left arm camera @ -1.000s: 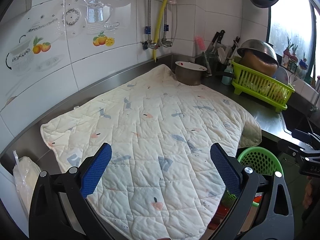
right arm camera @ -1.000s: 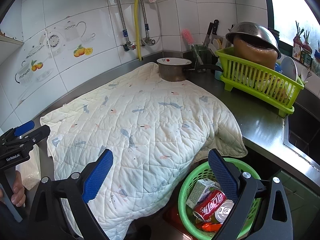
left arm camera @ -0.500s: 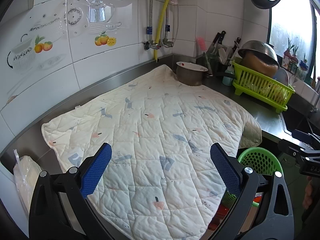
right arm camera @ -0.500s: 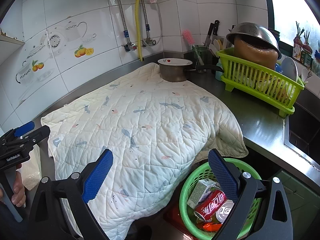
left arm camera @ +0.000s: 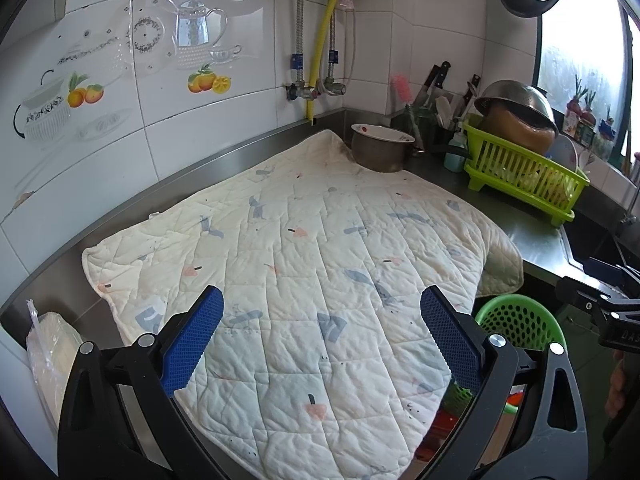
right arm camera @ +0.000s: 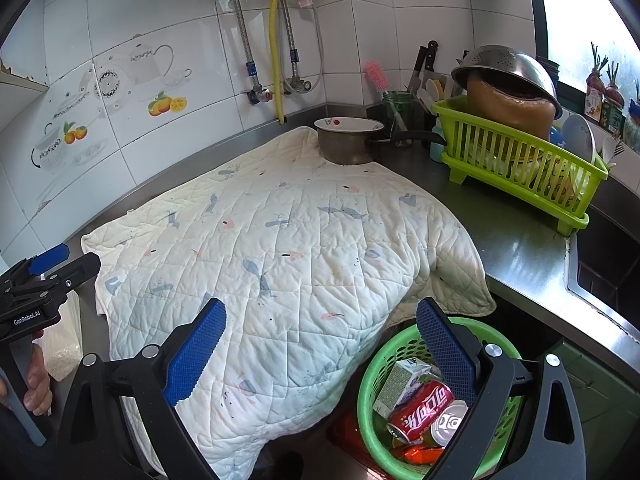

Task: Collect trash

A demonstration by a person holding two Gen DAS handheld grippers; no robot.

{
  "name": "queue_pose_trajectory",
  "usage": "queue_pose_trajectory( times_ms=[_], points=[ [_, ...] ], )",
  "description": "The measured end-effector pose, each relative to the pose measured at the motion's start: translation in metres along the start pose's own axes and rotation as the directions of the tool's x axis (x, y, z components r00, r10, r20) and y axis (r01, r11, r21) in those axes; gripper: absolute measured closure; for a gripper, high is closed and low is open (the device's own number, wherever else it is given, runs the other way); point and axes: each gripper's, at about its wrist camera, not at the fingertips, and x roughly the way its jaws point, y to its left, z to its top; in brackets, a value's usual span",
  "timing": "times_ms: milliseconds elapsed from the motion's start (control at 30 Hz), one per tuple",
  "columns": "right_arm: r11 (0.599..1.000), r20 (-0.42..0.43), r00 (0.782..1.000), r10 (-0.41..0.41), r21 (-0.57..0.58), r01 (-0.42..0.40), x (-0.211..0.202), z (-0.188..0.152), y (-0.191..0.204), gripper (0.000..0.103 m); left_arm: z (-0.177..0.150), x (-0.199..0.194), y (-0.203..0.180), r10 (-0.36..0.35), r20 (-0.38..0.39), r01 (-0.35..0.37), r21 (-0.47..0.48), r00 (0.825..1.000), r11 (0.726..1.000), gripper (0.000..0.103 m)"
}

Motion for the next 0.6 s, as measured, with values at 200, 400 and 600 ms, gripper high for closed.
queue_pose_trajectory(
  times_ms=[200,400,600],
  points=[
    [1.000,0.000,1.000,-0.001,-0.001,0.001,0.0000,-0.0004,-0.0002,0.010,-0.0001,0.0002,0.0002,-0.001,0.000,0.001,-0.003,1.000,1.000,0.006],
    [1.000,0.000,1.000,0.000,0.000,0.000,0.0000,0.0004,0.0014,0.010,0.0002,0.0006,0.0004,-0.002,0.000,0.002,-0.002,1.000,1.000,0.005],
    [1.000,0.002,1.000,0.003,0.003,-0.003,0.0007,0.0017,0.0021,0.010,-0.0004,0.0015,0.0003,0.000,0.001,0.000,-0.001,1.000,1.000,0.005]
  ],
)
